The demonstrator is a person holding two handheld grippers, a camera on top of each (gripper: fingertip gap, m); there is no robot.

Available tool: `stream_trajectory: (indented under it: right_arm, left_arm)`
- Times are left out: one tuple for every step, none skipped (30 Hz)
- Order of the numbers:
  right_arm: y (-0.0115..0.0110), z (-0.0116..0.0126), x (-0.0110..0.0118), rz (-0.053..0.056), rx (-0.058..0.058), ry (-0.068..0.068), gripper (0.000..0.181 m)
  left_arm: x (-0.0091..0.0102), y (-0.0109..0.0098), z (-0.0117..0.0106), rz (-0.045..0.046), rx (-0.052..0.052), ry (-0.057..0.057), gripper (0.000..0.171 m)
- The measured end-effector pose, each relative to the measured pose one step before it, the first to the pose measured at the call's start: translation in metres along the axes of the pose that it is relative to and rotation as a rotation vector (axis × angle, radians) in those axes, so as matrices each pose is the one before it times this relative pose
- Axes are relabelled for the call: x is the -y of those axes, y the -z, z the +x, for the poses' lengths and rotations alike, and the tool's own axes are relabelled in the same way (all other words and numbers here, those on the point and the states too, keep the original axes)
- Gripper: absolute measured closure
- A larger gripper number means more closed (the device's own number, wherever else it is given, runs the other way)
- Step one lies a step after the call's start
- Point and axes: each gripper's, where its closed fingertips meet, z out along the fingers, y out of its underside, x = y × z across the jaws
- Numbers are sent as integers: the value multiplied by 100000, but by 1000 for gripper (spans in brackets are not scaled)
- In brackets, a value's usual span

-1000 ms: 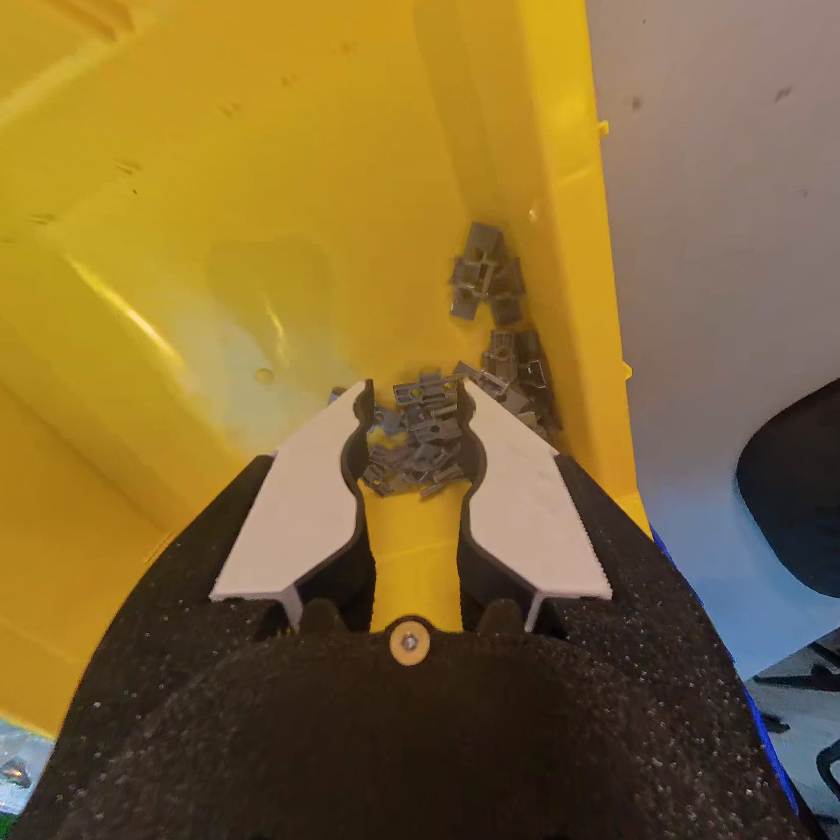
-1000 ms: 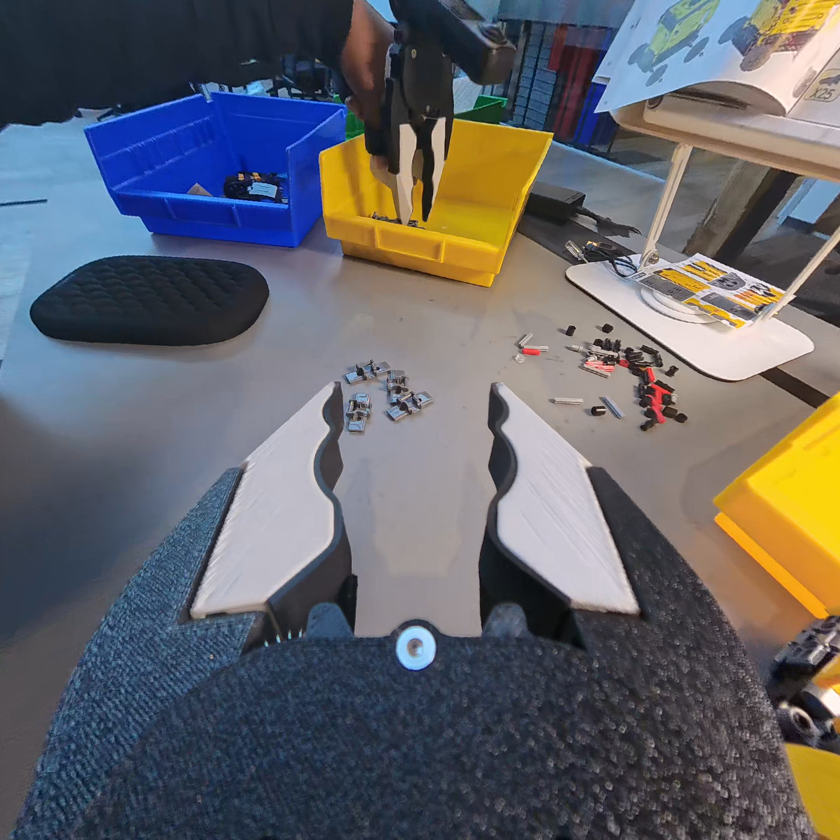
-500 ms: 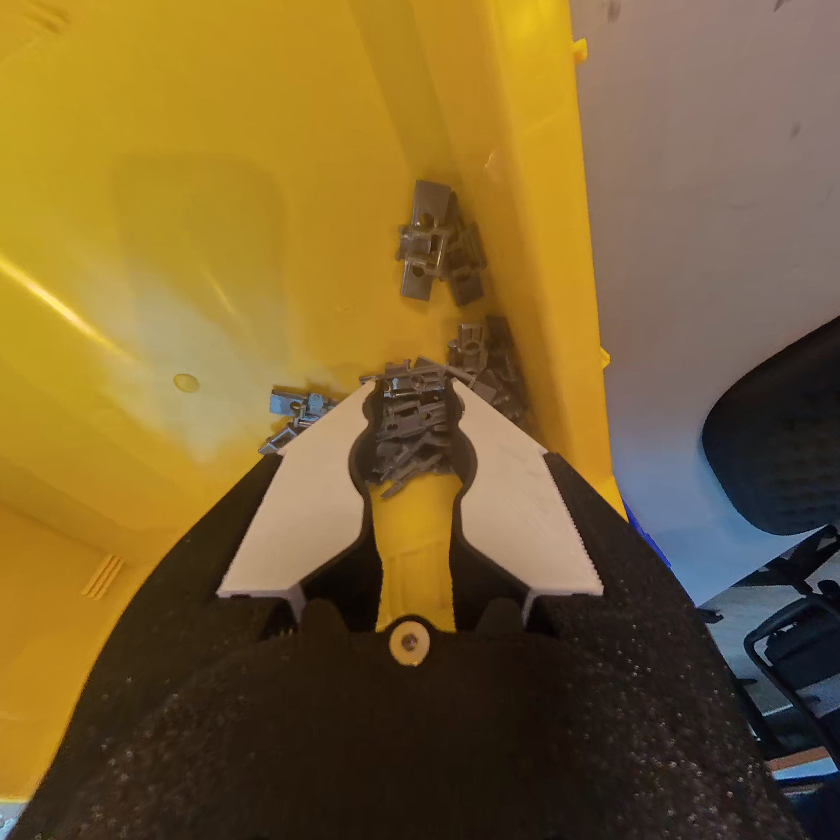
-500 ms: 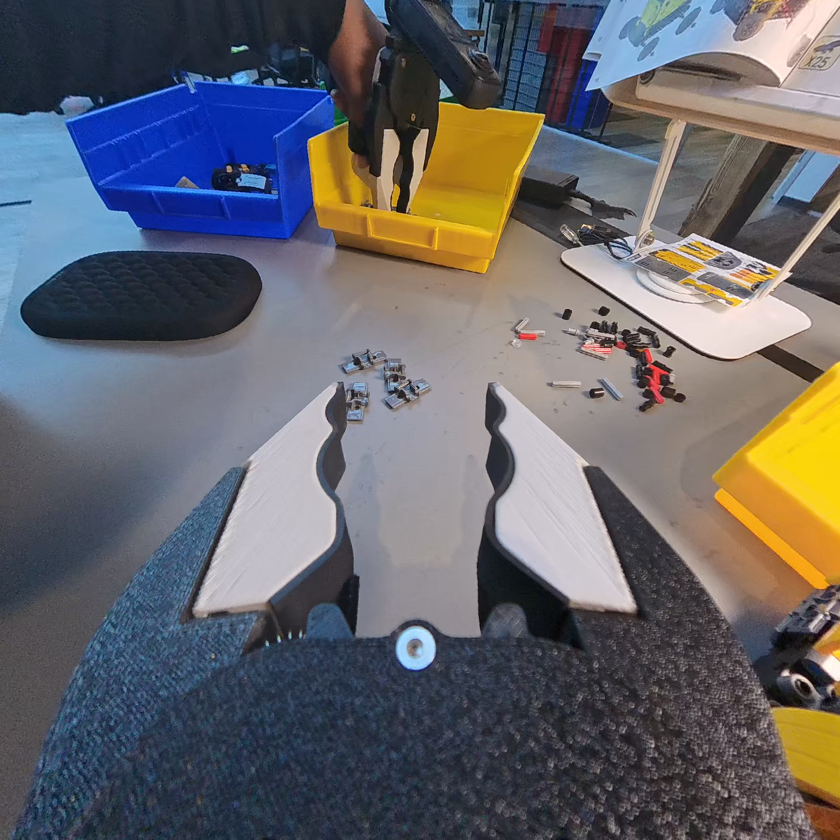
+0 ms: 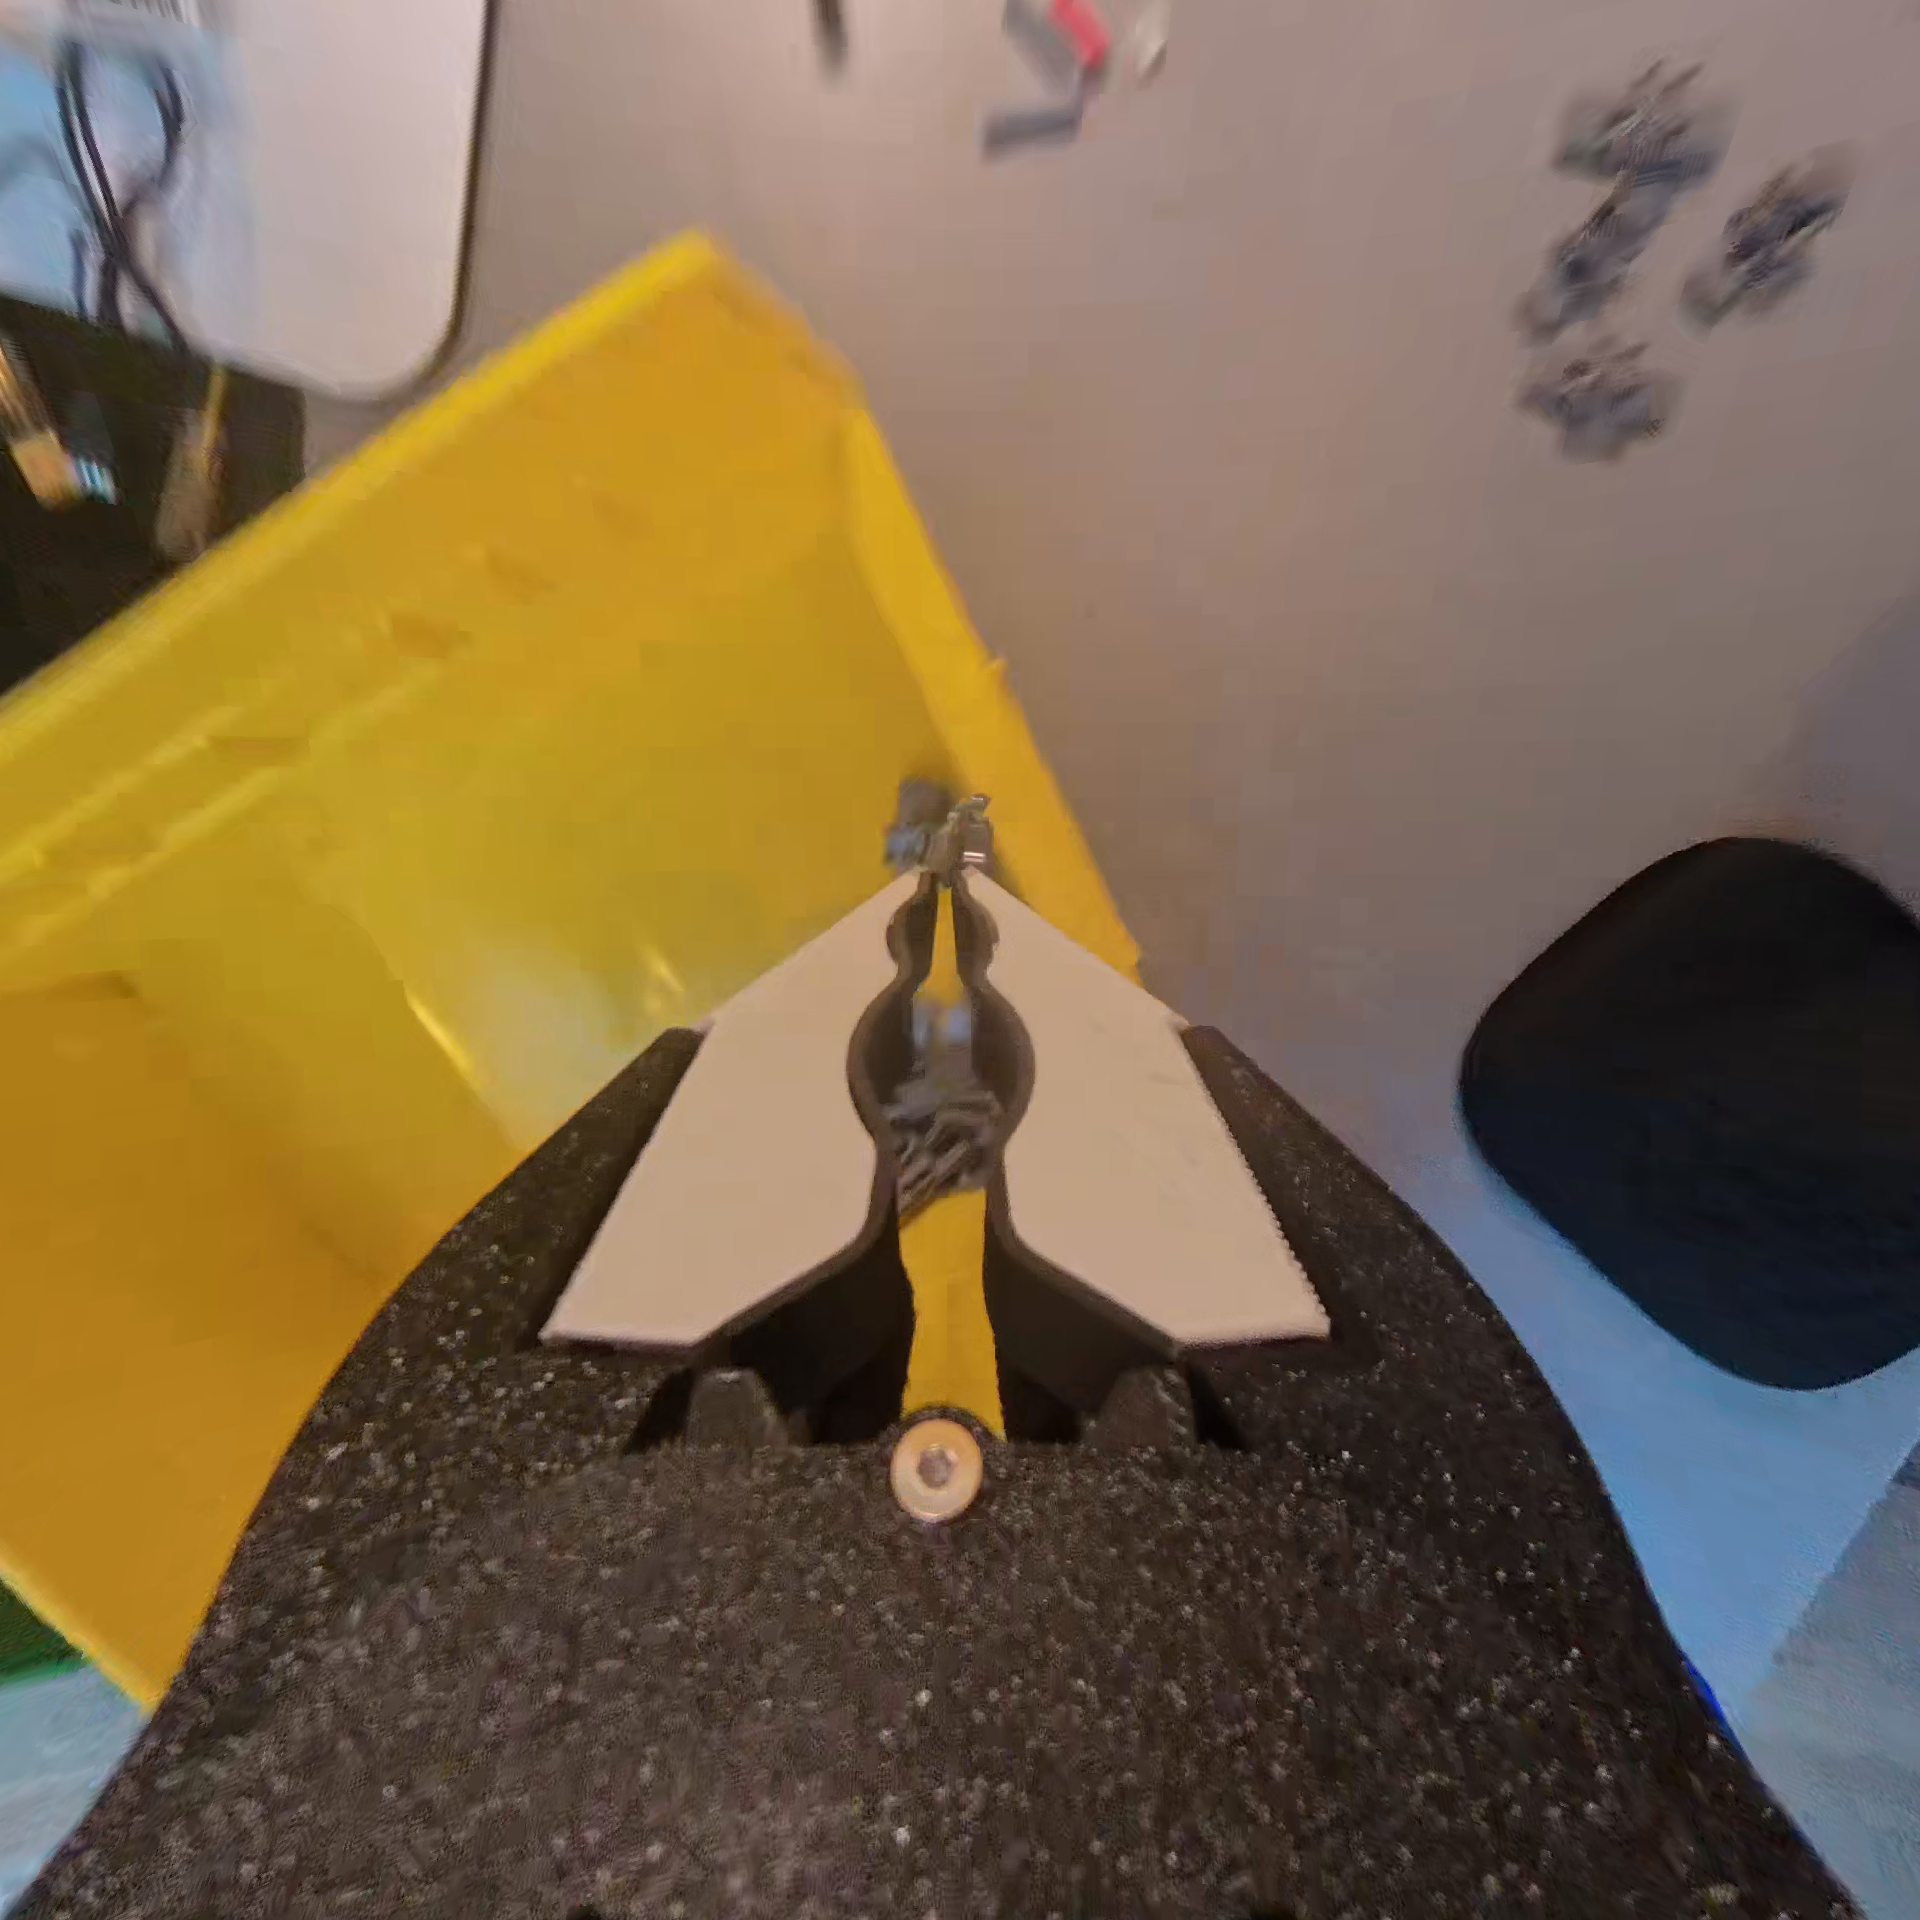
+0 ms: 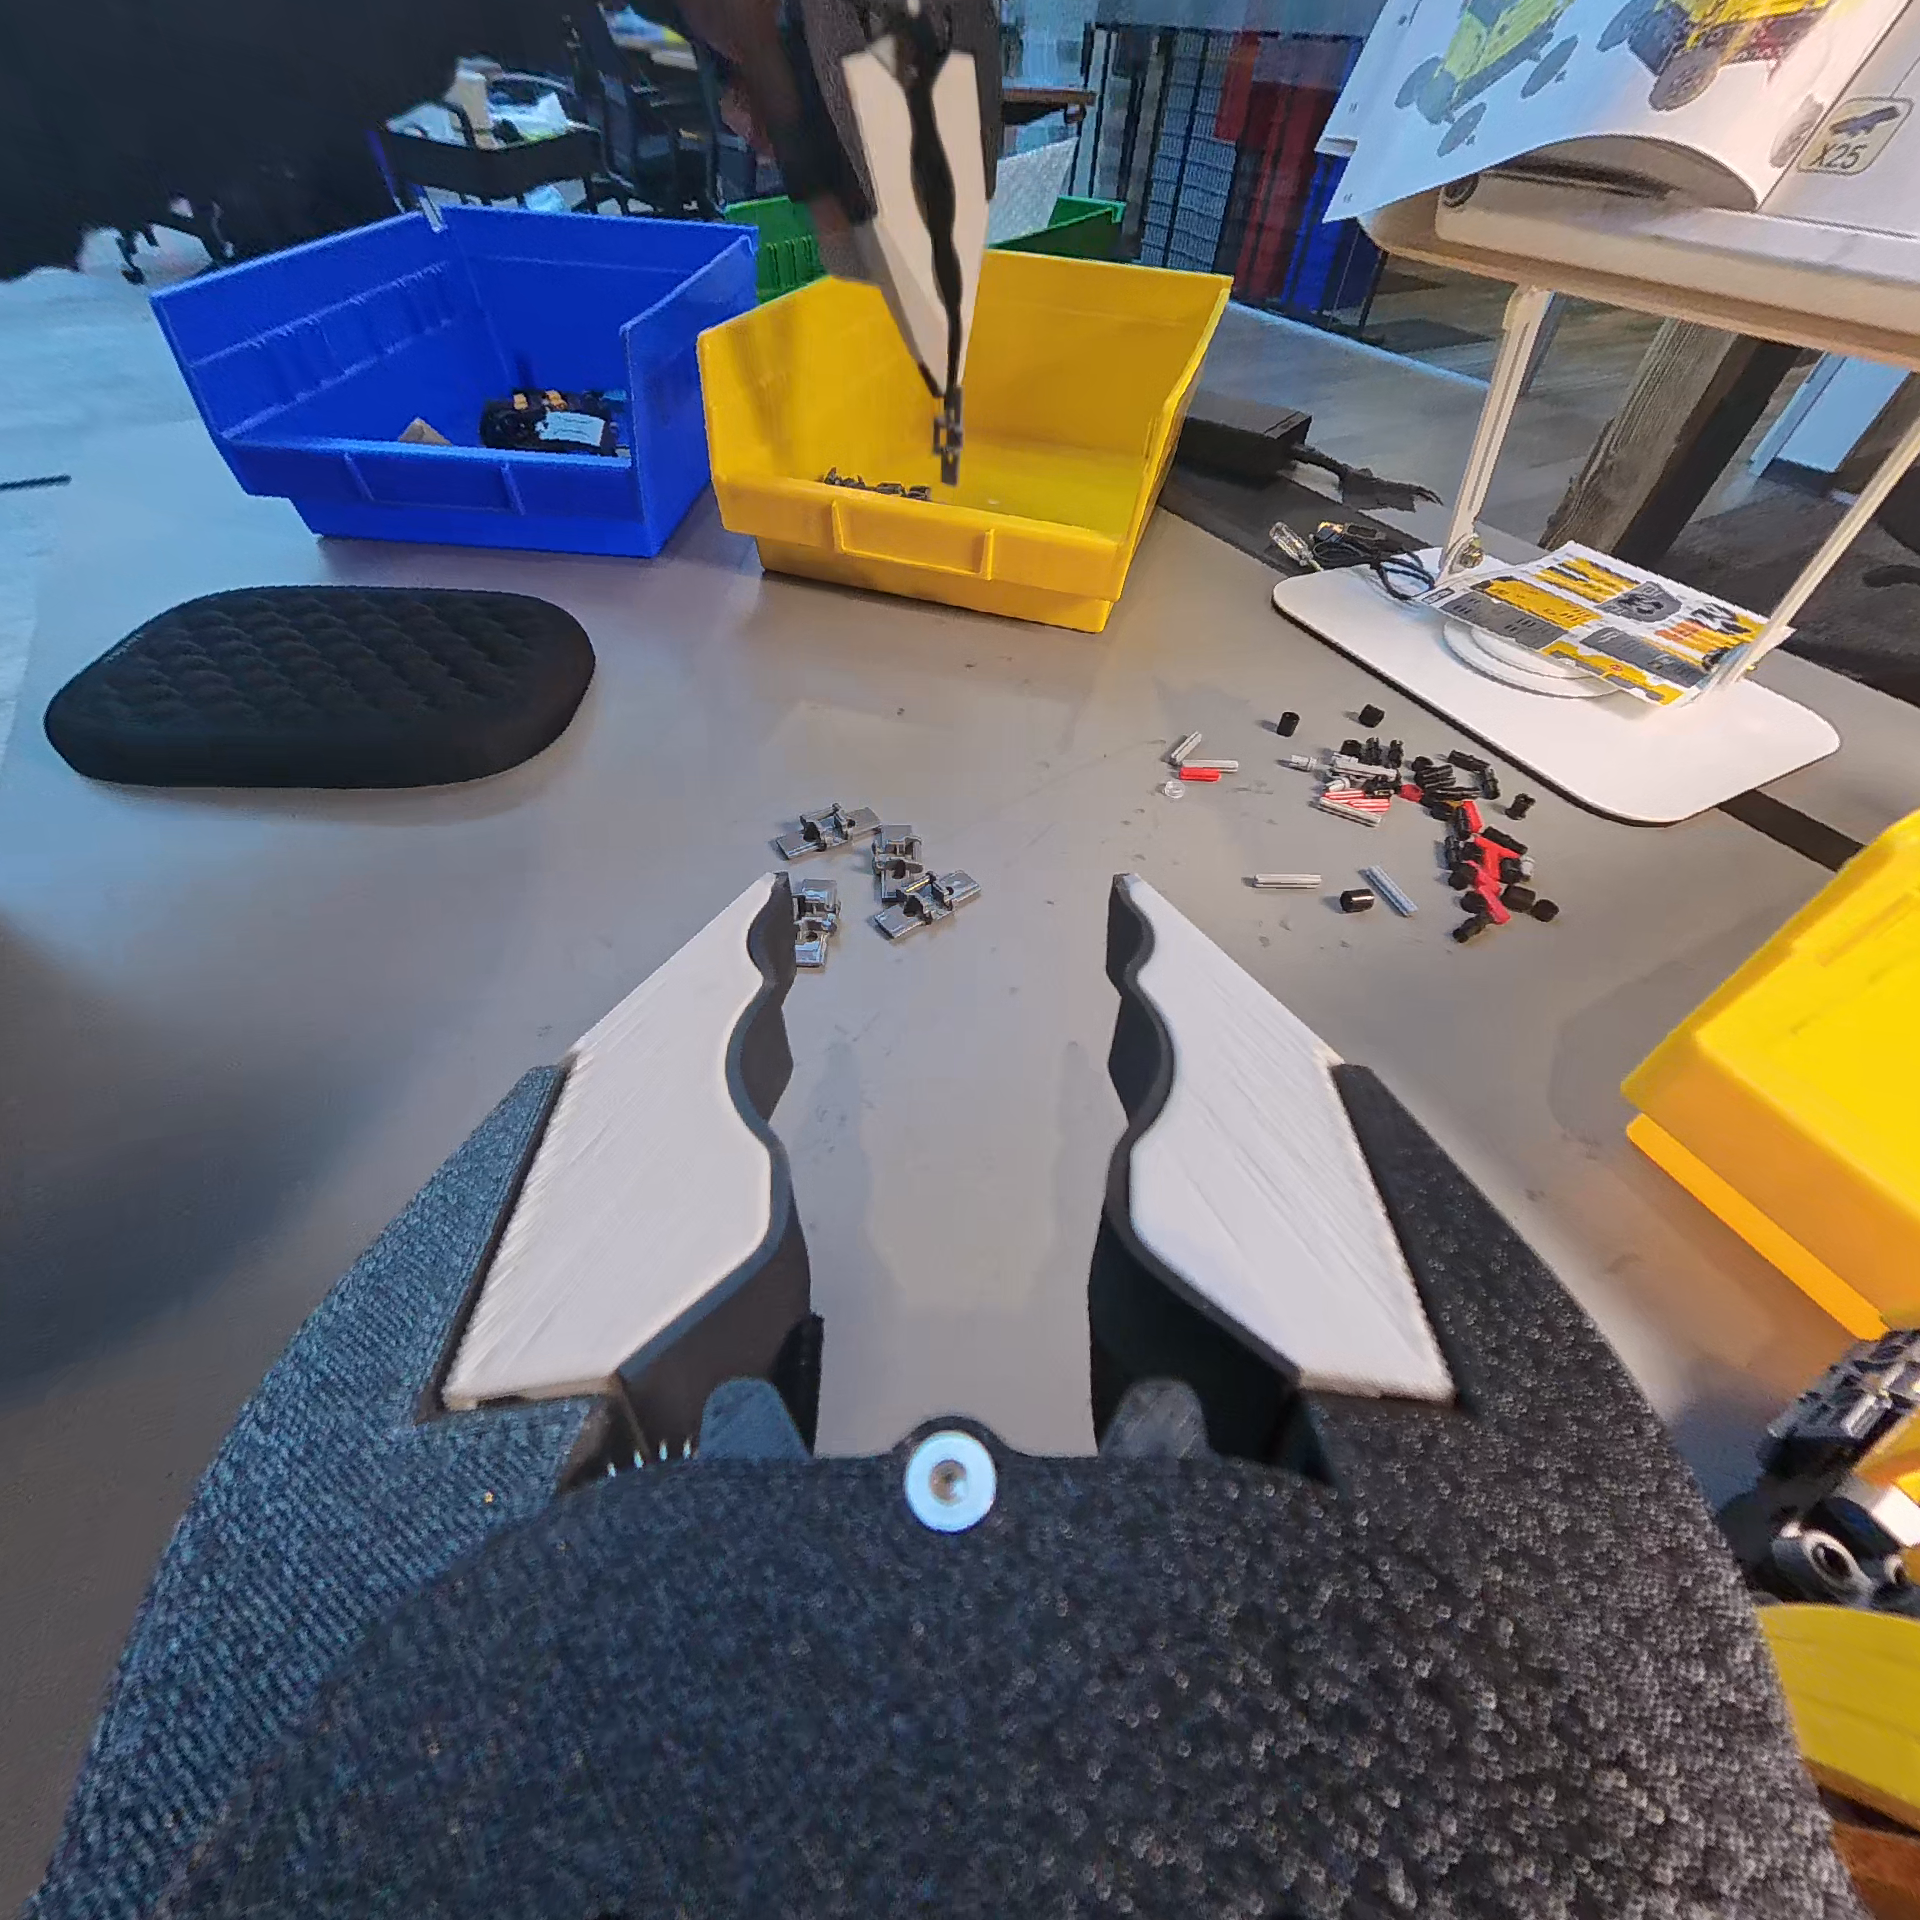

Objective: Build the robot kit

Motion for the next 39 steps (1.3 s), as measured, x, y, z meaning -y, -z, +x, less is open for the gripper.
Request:
stream_trajectory:
  right_arm:
    - [2,-15,11,9,138,53,120]
    - [-8,-4,-2,-32,90,-13,120]
    - [-16,-17,0,-40,111,-4,120]
    - [6,-7,20,0,41,115,120]
    - [3,-14,29,57,-85,190,120]
    - [20,-3,16,71,-208,233,120]
    - [45,14,33,178,-417,318,120]
    - [55,-7,52,243,-498,410,120]
    - [55,-31,8,136,-340,408,120]
    - [34,-48,-31,-63,-170,250,120]
    - [36,-30,-39,-22,-152,120,120]
    - [34,-23,-9,68,-94,39,121]
    - [48,9,21,192,-127,-33,121]
    - [52,27,39,279,-170,-169,121]
    - [44,36,21,293,-86,-280,121]
    - [37,18,17,249,80,-338,121]
    - [39,25,30,269,-3,-270,121]
    - [30,7,30,251,136,-242,121]
    - [22,9,29,224,197,-233,121]
    - [23,3,30,224,129,-169,121]
    - [21,-13,37,272,143,-76,121]
    - [27,-14,42,231,124,1,121]
    - [18,-29,33,216,131,96,121]
    - [16,-39,35,139,163,163,121]
    - [2,-30,16,37,91,171,121]
    - [-7,-45,1,-16,188,171,121]
    - [-5,-49,-2,-41,224,182,121]
    - [-12,-39,-3,-67,86,195,121]
    - [-12,-32,-4,-76,92,161,121]
    - [-15,-26,-16,-88,85,104,121]
    - [-4,-1,-7,-74,-44,52,121]
    - [9,28,-5,-11,-95,-80,121]
    - [7,43,0,114,-194,-200,121]
    - [26,51,25,189,-204,-289,121]
    - [22,57,15,197,-143,-351,121]
    - [8,56,7,103,-89,-385,121]
    - [3,46,-15,1,-14,-366,121]
    - [-2,24,-16,-35,-19,-259,121]
    - [-12,21,-13,-31,-11,-135,121]
  left_arm:
    - [2055,710,1613,6841,-1341,-4645,170]
    - [1932,245,1735,5190,-1724,-5151,170]
    - [1772,-244,1690,4049,-2132,-4914,170]
    - [1561,-685,1615,3134,-2633,-4441,170]
    - [1143,-1030,1400,1367,-2584,-3877,170]
    - [824,-1213,1111,397,-2313,-3213,170]
    - [799,-1259,1045,1331,-3399,-1904,170]
    - [646,-1335,1117,1397,-5509,-87,170]
    - [313,-1415,800,71,-4808,477,170]
    - [31,-1382,341,-1006,-2535,-393,170]
    - [-80,-1236,249,-1170,-2618,-38,170]
    - [-9,-1003,116,-454,-2456,684,170]
    - [-14,-724,-161,-83,-991,612,170]
    - [-135,-483,-243,-575,-559,910,170]
    - [-266,-293,-281,-1128,-511,1159,170]
    - [-312,-139,-386,-1301,340,1120,168]
    - [-313,34,-407,-1260,901,1096,160]
    - [-327,270,-308,-1332,793,968,155]
    - [-269,576,-484,-603,2296,555,153]
    - [-256,928,-646,88,3182,567,152]
    - [-374,1247,-827,232,3556,1276,152]
    - [-612,1457,-1158,-139,4563,2065,152]
    - [-974,1551,-1520,-1362,5744,2726,151]
    - [-1458,1432,-1835,-3428,6752,2996,151]
    - [-1720,1156,-1652,-4096,4690,3199,150]
    - [-1780,815,-1266,-3823,1834,3994,149]
    - [-1890,459,-1195,-4569,1350,3924,149]
    - [-1942,51,-1206,-5332,2184,2489,148]
    - [-1791,-320,-620,-5194,-302,1256,147]
    - [-1444,-554,-205,-4188,-2154,1357,146]
    - [-1128,-681,-291,-3483,-956,1468,146]
    - [-979,-681,-101,-3843,-1624,1542,144]
    - [-601,-607,15,-2357,-1653,783,142]
    - [-233,-490,69,-751,-1493,122,143]
    - [-148,-410,148,-745,-1936,353,143]
    - [-173,-343,8,-1108,-1071,283,146]
    - [-215,-307,-123,-1449,-352,105,150]
    - [-94,-266,-10,-770,-923,219,154]
    - [-57,-225,100,-358,-1511,278,159]
